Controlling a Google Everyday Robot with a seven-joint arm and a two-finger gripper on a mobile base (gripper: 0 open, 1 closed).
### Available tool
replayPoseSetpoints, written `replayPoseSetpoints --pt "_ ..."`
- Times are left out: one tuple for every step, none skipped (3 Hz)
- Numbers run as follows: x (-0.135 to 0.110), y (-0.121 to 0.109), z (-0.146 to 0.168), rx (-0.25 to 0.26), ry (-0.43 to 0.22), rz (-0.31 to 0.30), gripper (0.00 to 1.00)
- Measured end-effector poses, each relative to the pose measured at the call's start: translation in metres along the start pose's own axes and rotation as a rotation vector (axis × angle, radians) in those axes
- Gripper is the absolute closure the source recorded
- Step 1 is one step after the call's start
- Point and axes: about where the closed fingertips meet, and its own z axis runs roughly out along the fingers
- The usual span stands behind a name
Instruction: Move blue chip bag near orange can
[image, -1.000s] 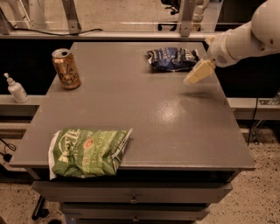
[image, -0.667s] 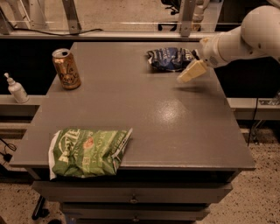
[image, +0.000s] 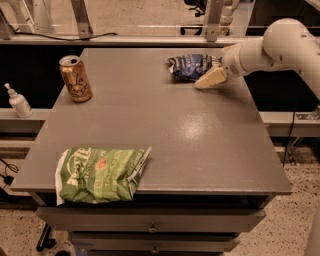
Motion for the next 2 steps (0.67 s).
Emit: replayPoseSetpoints --pt "0.0025 -0.0032 0.0072 0.014 -0.012 0.019 0.38" --pt "0.004 -0.0055 0.0087 0.031 -0.018 0.029 0.61"
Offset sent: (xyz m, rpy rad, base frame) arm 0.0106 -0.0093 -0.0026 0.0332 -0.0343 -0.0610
